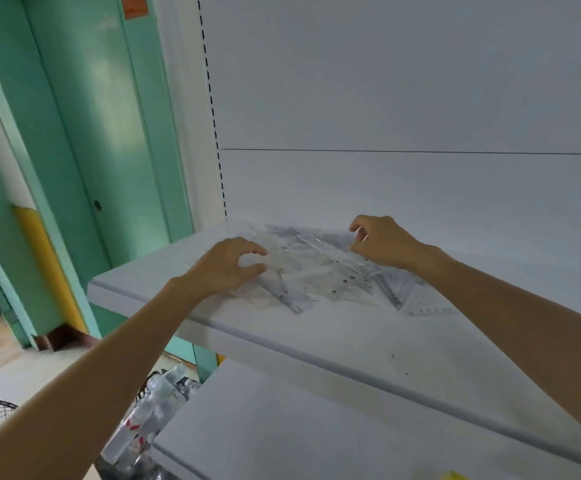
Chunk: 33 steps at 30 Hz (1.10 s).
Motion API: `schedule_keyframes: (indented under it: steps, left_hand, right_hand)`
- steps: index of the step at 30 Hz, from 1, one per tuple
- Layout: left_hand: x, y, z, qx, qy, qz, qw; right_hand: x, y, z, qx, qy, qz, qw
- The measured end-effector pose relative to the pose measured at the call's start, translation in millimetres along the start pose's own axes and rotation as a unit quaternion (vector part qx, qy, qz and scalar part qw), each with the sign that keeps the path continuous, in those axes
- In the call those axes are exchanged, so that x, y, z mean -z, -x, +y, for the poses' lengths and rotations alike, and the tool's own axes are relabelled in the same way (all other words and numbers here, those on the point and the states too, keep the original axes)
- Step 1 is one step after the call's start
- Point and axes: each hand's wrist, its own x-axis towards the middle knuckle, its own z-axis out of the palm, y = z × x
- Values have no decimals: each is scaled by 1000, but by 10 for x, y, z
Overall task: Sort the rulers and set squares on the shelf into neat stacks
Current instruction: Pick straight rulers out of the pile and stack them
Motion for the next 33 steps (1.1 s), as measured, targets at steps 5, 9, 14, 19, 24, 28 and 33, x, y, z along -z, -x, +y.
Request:
schedule_keyframes:
  steps: [5,9,14,19,24,28,33]
  left_hand:
    - [-24,-274,-264,-8,13,-24,1000]
    - [-26,-435,-481,-8,11,-60,998]
    - [-3,-585,-667,-11,12,-116,993]
    - [-46,-633,-770,-40,32,-95,994]
    - [-83,-628,-823,-87,54,-80,992]
    - [-58,-587,-873,-112,48,-63,991]
    - [-35,-516,-908,-149,6,-17,989]
  right_hand:
    - [-232,-263,-107,15,24,-4,1000]
    - [-343,-449,-257,24,18,-21,999]
    - [-519,-667,-483,7,14,-64,998]
    - [-749,-789,-648,-28,42,-75,996]
    - [-867,-889,-833,-69,38,-57,995]
    - [-800,-939,-903,-125,-5,-76,989]
    - [-640,-919,-950,-186,-62,-101,975]
